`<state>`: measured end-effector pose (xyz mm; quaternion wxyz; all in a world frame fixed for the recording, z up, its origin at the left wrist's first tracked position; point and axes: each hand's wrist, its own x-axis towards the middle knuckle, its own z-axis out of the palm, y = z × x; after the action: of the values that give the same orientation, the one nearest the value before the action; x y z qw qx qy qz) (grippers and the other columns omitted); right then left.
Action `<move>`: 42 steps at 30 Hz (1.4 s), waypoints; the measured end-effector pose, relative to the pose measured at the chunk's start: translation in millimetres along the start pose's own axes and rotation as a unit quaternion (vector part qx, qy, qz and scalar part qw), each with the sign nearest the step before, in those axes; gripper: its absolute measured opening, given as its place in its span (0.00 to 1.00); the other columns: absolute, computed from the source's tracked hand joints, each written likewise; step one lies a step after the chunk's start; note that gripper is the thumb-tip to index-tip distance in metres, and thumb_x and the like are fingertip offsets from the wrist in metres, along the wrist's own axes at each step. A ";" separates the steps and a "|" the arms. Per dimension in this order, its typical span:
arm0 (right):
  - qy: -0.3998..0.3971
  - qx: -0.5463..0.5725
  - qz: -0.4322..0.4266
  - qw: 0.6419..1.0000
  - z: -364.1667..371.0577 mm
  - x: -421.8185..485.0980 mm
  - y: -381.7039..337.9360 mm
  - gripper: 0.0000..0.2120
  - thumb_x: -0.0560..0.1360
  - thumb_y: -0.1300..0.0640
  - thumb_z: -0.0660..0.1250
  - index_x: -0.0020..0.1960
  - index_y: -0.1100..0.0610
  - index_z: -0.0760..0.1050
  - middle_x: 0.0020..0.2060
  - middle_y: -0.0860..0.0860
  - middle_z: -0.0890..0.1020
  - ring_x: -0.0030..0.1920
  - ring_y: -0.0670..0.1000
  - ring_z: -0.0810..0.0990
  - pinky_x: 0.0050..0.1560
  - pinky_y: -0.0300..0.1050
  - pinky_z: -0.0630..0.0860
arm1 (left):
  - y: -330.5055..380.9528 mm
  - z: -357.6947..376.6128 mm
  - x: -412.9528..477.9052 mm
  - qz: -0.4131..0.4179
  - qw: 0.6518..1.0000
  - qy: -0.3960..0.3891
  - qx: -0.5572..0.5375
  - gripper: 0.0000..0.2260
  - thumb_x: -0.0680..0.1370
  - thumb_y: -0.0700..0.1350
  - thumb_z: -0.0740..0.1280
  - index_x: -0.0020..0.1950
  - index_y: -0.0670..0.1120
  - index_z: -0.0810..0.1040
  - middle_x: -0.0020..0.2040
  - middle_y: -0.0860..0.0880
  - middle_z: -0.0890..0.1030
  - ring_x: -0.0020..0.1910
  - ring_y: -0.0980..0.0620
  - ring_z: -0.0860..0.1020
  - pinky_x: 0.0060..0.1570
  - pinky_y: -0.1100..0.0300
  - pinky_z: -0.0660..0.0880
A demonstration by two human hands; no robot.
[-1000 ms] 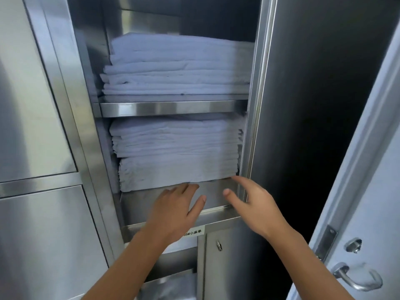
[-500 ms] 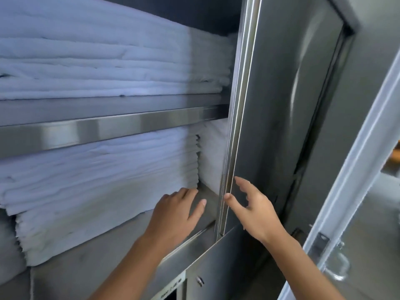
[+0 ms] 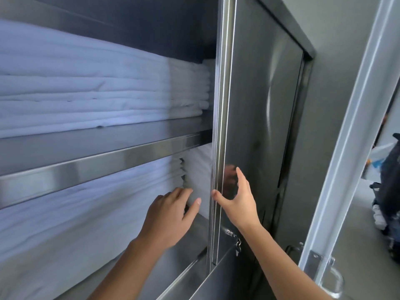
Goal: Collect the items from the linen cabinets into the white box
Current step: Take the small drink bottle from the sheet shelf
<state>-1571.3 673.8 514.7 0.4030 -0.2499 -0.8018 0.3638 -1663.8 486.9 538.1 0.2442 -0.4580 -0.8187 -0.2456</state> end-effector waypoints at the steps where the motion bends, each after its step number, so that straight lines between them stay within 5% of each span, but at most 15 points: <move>1: -0.003 0.011 0.002 1.000 0.6 -0.2 2.4 0.50 0.69 0.38 0.77 0.82 0.44 0.53 0.78 0.42 0.63 0.75 0.45 0.66 0.72 0.48 0.69 | 0.4 1.0 1.8 0.000 1.000 -0.004 0.001 0.23 0.78 0.63 0.49 0.59 0.53 0.75 0.52 0.54 0.81 0.42 0.47 0.78 0.43 0.55 0.72; 14: -0.006 0.004 -0.015 1.000 -0.5 21.5 16.9 0.40 0.69 0.43 0.78 0.76 0.50 0.66 0.68 0.47 0.76 0.67 0.49 0.76 0.71 0.50 0.73 | 3.8 20.1 24.4 0.044 0.999 0.009 -0.009 0.20 0.79 0.61 0.52 0.56 0.52 0.77 0.47 0.54 0.82 0.37 0.46 0.78 0.37 0.56 0.71; 18: 0.009 0.026 0.004 1.000 -4.4 32.6 27.1 0.45 0.69 0.47 0.80 0.80 0.48 0.61 0.71 0.45 0.74 0.68 0.43 0.72 0.71 0.39 0.65 | 3.8 24.7 30.7 0.053 0.999 0.003 -0.009 0.22 0.78 0.62 0.49 0.55 0.52 0.76 0.46 0.54 0.81 0.36 0.47 0.77 0.36 0.58 0.68; 21: 0.005 0.030 0.011 0.999 -9.5 46.0 37.1 0.41 0.70 0.47 0.79 0.78 0.49 0.64 0.65 0.44 0.79 0.64 0.42 0.77 0.72 0.38 0.69 | 5.3 28.0 36.6 0.052 0.998 -0.014 -0.019 0.23 0.78 0.63 0.47 0.57 0.52 0.75 0.48 0.54 0.80 0.38 0.48 0.76 0.40 0.55 0.72; 25: 0.010 0.054 0.030 0.998 -20.5 62.6 48.1 0.46 0.70 0.49 0.80 0.81 0.47 0.59 0.62 0.33 0.74 0.58 0.24 0.71 0.51 0.16 0.65 | 4.1 30.1 45.9 0.054 0.998 -0.028 -0.022 0.25 0.78 0.63 0.45 0.60 0.52 0.74 0.53 0.54 0.80 0.41 0.49 0.78 0.46 0.53 0.73; 30: 0.002 0.073 0.052 0.996 -29.5 81.8 60.8 0.48 0.70 0.49 0.81 0.82 0.48 0.58 0.71 0.42 0.74 0.70 0.41 0.72 0.62 0.27 0.67 | 5.5 34.0 55.5 0.053 0.998 -0.042 -0.021 0.20 0.80 0.61 0.50 0.64 0.53 0.72 0.55 0.55 0.79 0.44 0.51 0.77 0.48 0.55 0.72; 37: -0.007 0.036 0.060 0.998 -32.0 96.5 71.6 0.44 0.75 0.48 0.76 0.82 0.47 0.55 0.73 0.43 0.72 0.68 0.38 0.68 0.65 0.34 0.65 | 14.0 42.6 65.1 0.056 0.997 -0.056 -0.014 0.21 0.80 0.61 0.50 0.66 0.54 0.71 0.59 0.56 0.78 0.49 0.51 0.78 0.51 0.57 0.72; 42: 0.031 0.005 0.088 0.996 -31.1 110.8 72.5 0.37 0.79 0.52 0.70 0.83 0.48 0.55 0.73 0.49 0.73 0.72 0.51 0.73 0.68 0.42 0.71 | 17.0 46.8 67.9 0.063 0.997 -0.046 -0.013 0.21 0.80 0.61 0.50 0.65 0.53 0.72 0.58 0.56 0.79 0.47 0.51 0.78 0.49 0.58 0.72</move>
<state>-1598.7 806.8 522.0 0.3952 -0.3281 -0.7621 0.3941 -1688.5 566.8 548.0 0.2151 -0.5224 -0.7955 -0.2191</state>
